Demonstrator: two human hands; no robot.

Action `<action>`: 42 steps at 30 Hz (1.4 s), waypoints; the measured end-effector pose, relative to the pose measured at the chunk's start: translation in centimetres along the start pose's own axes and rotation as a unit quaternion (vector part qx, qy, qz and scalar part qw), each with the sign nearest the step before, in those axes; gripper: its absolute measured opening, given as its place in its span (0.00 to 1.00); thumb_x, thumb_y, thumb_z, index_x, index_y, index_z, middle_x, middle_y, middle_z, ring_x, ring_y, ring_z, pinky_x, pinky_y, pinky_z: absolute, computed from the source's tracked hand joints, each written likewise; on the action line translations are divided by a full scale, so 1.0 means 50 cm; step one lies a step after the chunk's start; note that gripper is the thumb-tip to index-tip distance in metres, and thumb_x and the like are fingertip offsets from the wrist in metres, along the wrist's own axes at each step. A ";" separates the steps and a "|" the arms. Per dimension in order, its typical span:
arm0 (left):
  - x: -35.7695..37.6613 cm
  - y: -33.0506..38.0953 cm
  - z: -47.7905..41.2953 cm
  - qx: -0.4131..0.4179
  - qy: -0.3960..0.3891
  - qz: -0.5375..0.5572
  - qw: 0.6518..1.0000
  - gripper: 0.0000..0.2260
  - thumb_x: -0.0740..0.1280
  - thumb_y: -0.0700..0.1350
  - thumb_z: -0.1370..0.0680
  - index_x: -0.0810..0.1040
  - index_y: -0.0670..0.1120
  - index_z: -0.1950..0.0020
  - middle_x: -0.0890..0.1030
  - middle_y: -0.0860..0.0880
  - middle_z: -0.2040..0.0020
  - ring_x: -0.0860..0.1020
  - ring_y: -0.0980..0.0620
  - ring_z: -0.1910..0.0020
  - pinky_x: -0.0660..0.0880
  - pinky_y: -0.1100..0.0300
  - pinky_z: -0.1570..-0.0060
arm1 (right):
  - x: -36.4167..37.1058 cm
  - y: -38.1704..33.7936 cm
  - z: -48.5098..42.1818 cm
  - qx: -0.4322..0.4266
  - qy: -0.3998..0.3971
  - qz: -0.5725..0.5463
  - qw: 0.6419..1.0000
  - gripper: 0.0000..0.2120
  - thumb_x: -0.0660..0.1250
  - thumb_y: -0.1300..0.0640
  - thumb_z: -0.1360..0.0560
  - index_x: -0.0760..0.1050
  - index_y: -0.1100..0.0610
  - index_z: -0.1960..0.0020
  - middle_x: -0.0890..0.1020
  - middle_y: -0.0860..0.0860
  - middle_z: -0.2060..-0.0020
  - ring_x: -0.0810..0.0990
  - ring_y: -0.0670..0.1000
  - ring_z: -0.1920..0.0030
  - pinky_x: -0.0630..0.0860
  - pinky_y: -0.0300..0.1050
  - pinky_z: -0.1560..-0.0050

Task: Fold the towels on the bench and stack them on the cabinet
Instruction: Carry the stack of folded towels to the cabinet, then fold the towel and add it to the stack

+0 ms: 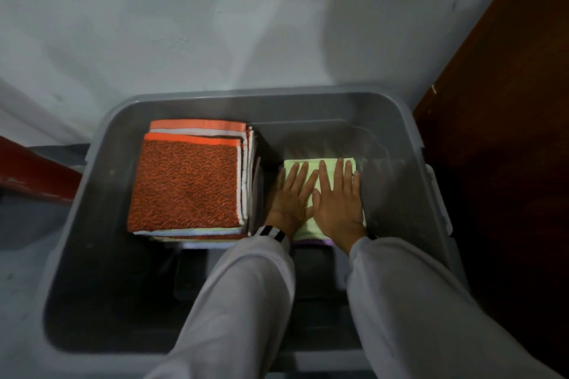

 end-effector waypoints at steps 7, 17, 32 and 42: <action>-0.225 0.020 0.046 -0.035 -0.033 0.112 0.993 0.22 0.63 0.50 0.18 0.70 0.49 0.24 0.54 0.40 0.17 0.58 0.39 0.20 0.59 0.40 0.23 | -0.174 -0.014 0.049 -0.055 -0.078 -0.027 0.995 0.24 0.59 0.54 0.20 0.66 0.57 0.25 0.71 0.59 0.28 0.67 0.60 0.26 0.59 0.54 0.23; -0.741 -0.045 0.225 -0.066 -0.006 0.278 0.958 0.11 0.67 0.42 0.27 0.82 0.44 0.46 0.81 0.39 0.44 0.79 0.36 0.43 0.77 0.47 0.45 | -0.696 -0.051 0.140 -0.004 -0.042 -0.122 0.992 0.13 0.67 0.59 0.26 0.79 0.57 0.41 0.80 0.58 0.43 0.76 0.61 0.39 0.70 0.53 0.36; -1.840 -0.056 0.462 -0.066 -0.009 0.385 0.921 0.09 0.63 0.44 0.23 0.83 0.45 0.52 0.84 0.45 0.51 0.81 0.43 0.52 0.80 0.50 0.49 | -1.850 0.001 0.273 0.027 -0.001 -0.079 0.997 0.10 0.62 0.57 0.23 0.76 0.56 0.43 0.83 0.56 0.47 0.81 0.61 0.44 0.73 0.52 0.44; -2.355 0.294 0.568 0.143 0.057 0.323 0.934 0.09 0.65 0.47 0.22 0.81 0.44 0.53 0.83 0.46 0.55 0.81 0.44 0.54 0.77 0.54 0.56 | -2.361 0.320 0.595 0.212 0.145 -0.043 0.966 0.10 0.60 0.56 0.20 0.78 0.57 0.49 0.82 0.54 0.56 0.76 0.58 0.57 0.65 0.47 0.52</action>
Point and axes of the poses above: each hand's wrist, its own z-axis away from the middle knuckle, its own x-axis out of the palm, y = z × x, the point moved 9 cm from there along -z, towards the middle knuckle
